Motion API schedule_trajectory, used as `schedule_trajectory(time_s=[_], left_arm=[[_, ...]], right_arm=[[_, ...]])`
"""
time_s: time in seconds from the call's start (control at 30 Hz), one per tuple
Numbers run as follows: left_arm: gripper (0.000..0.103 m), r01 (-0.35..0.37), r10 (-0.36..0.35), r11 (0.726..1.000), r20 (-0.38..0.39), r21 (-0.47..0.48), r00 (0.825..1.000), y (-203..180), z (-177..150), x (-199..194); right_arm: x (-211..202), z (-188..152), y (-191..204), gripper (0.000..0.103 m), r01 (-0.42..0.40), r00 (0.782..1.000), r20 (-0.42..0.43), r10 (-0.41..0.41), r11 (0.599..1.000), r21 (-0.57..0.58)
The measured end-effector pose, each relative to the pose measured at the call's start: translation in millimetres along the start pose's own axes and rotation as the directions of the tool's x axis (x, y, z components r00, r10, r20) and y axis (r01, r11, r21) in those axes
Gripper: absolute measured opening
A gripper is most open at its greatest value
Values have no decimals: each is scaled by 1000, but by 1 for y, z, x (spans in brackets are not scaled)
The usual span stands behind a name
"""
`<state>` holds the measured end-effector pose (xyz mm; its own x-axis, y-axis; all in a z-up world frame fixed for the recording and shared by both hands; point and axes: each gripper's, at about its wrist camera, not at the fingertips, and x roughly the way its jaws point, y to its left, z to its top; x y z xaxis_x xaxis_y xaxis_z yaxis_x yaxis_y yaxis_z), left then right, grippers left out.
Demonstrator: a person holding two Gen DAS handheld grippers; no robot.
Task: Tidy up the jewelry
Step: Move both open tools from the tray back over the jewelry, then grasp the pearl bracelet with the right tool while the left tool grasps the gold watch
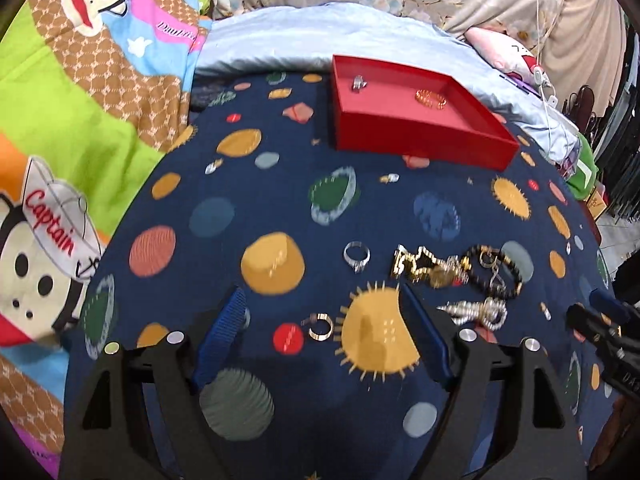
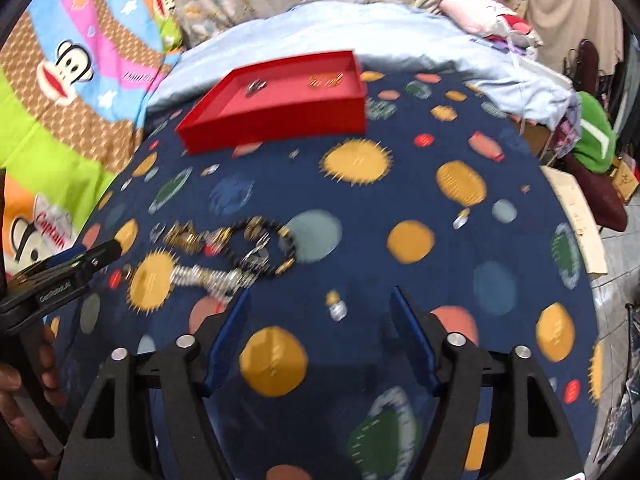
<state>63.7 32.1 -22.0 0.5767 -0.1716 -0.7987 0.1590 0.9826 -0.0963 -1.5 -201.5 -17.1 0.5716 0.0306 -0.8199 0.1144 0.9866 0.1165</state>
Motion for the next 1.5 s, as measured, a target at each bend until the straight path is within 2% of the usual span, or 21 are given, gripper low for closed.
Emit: schedule_trajectory(time_s=[0.13,0.33,0.67,0.73,0.8,0.87,0.93,1.17,1.3,1.5], left_arm=[[77,3,-3,1000,-13,-16,1000,4,-6,1],[77,-28,28,1000,-6,-4,1000,8,-10,-2],[77,-56,56,998,-16,-38,998,26,-11,-2],[77,-53,52,998,-15,-34,999,26,-10,-2],[77,-51,50,998,-15,-30,999,24,-9,-2],[77,-44,44,999,-16,-26,999,22,-9,-2],[77,-40,39,999,-17,-22,999,20,-9,-1],[77,10,-10,1000,-23,-2,1000,5,-6,1],[76,95,-95,995,-25,19,995,-12,0,3],[71,186,-187,972,-6,144,982,-46,14,15]], right_arm=[[8,-5,18,60,-52,998,-22,51,998,-33],[25,1,52,53,-113,993,-47,108,986,-119],[53,19,69,44,-199,979,-85,187,966,-165],[58,20,69,37,-206,977,-98,192,964,-168],[61,19,67,22,-210,975,-112,193,965,-158],[61,16,66,15,-227,970,-123,210,963,-146],[61,10,66,14,-230,968,-133,210,962,-150],[45,-6,58,13,-165,982,-119,147,974,-157],[37,-12,42,13,-129,987,-112,116,985,-111],[29,-18,14,13,-132,984,-124,130,991,-13]])
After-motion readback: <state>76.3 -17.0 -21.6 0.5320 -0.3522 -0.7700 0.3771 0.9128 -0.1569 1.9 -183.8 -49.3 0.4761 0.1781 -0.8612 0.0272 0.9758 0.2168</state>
